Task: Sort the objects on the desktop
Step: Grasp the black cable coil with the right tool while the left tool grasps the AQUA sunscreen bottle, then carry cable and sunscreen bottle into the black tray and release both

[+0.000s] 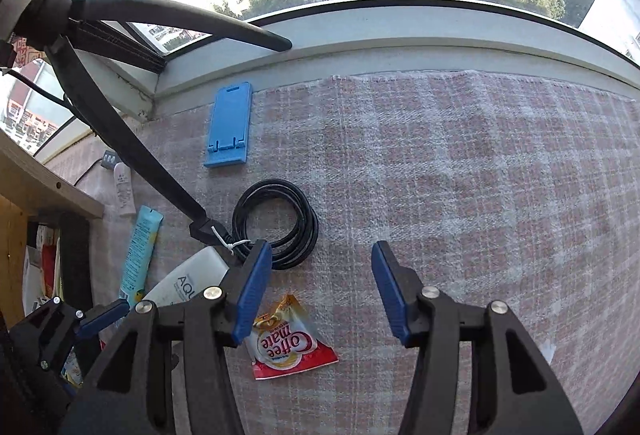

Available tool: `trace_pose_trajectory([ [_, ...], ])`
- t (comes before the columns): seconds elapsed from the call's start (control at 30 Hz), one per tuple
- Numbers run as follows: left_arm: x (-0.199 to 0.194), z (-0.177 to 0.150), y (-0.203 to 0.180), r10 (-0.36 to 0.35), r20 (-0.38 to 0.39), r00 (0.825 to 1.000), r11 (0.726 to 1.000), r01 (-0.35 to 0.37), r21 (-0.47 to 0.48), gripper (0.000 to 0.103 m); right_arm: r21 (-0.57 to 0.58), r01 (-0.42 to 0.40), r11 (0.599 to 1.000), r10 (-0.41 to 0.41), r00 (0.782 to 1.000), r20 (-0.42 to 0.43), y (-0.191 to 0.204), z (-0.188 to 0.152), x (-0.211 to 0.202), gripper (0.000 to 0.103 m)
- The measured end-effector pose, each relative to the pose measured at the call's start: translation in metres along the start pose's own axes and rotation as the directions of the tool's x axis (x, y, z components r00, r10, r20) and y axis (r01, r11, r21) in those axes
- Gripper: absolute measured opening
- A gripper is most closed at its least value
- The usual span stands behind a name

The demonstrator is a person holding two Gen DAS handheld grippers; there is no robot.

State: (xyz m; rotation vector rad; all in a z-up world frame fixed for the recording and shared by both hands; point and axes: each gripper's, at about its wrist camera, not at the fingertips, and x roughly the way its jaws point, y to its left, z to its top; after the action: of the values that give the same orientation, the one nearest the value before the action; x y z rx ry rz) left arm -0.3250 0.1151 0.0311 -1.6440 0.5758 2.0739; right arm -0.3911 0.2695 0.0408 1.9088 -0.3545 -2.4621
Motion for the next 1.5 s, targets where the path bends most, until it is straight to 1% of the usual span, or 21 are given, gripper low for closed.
trace_pose_trajectory([
  [0.1,0.010,0.003,-0.001,0.011,-0.026,1.000,1.000,-0.011,0.022,0.056,0.005,-0.007,1.000,0.007,1.000,-0.020,0.003,0.009,0.010,0.051],
  [0.2,0.017,0.005,-0.002,0.010,-0.038,0.999,1.000,-0.009,0.029,0.056,-0.009,0.004,1.000,-0.004,0.999,-0.033,0.008,0.013,0.019,0.051],
  [0.37,0.022,0.008,-0.007,0.003,-0.037,0.999,0.999,-0.001,0.044,0.056,-0.017,0.010,1.000,-0.011,0.999,-0.052,0.016,0.015,0.029,0.051],
  [0.43,0.022,0.008,-0.008,-0.003,-0.029,1.000,0.999,0.004,0.041,0.055,-0.033,0.020,0.999,-0.022,0.999,-0.048,0.020,0.014,0.030,0.051],
  [0.5,0.022,0.008,-0.009,-0.010,-0.024,1.000,0.999,0.011,0.035,0.053,-0.053,0.046,0.997,-0.049,0.998,-0.041,0.025,0.012,0.030,0.048],
  [0.57,0.021,0.007,-0.011,-0.010,-0.015,1.000,1.000,0.010,0.030,0.052,-0.083,0.088,0.993,-0.091,0.995,-0.031,0.029,0.008,0.030,0.037],
  [0.6,0.020,0.005,-0.013,-0.004,-0.006,1.000,1.000,0.004,0.031,0.051,-0.102,0.113,0.988,-0.116,0.993,-0.023,0.031,0.005,0.029,0.032],
  [0.63,0.019,0.003,-0.015,-0.001,0.004,1.000,0.999,0.001,0.032,0.049,-0.117,0.129,0.985,-0.132,0.991,-0.016,0.034,0.000,0.029,0.025],
  [0.67,0.018,0.001,-0.017,0.001,0.014,1.000,1.000,-0.002,0.031,0.047,-0.127,0.135,0.983,-0.138,0.990,-0.014,0.037,-0.009,0.028,0.017],
  [0.7,0.017,-0.001,-0.019,0.004,0.021,1.000,1.000,-0.004,0.024,0.047,-0.127,0.135,0.983,-0.138,0.990,-0.015,0.037,-0.012,0.027,0.013],
  [0.77,0.015,-0.006,-0.020,-0.001,0.029,1.000,1.000,0.001,0.001,0.046,-0.101,0.113,0.988,-0.116,0.993,-0.020,0.031,-0.020,0.022,0.012],
  [0.87,0.012,-0.013,-0.022,-0.030,0.033,0.999,0.999,0.032,-0.040,0.046,-0.047,0.073,0.996,-0.074,0.997,-0.022,0.021,-0.032,0.017,0.011],
  [0.97,0.005,-0.022,-0.025,-0.045,0.047,0.998,0.996,0.049,-0.072,0.046,-0.003,0.036,0.999,-0.036,0.999,-0.006,0.013,-0.045,0.008,0.010],
  [1.07,-0.004,-0.031,-0.027,-0.075,0.064,0.995,0.991,0.081,-0.106,0.046,-0.006,0.036,0.999,-0.036,0.998,0.043,0.007,-0.059,-0.010,0.010],
  [1.3,-0.036,-0.044,-0.031,-0.081,0.108,0.991,0.983,0.097,-0.154,0.046,-0.008,0.002,1.000,-0.001,0.993,0.116,0.006,-0.086,-0.059,0.010],
  [1.37,-0.049,-0.049,-0.030,-0.079,0.126,0.989,0.980,0.100,-0.170,0.046,-0.014,-0.015,1.000,0.016,0.992,0.124,0.006,-0.078,-0.074,0.010],
  [1.5,-0.077,-0.064,-0.025,-0.058,0.154,0.986,0.976,0.089,-0.198,0.046,-0.047,-0.029,0.998,0.036,0.988,0.148,0.014,-0.078,-0.099,0.010],
])
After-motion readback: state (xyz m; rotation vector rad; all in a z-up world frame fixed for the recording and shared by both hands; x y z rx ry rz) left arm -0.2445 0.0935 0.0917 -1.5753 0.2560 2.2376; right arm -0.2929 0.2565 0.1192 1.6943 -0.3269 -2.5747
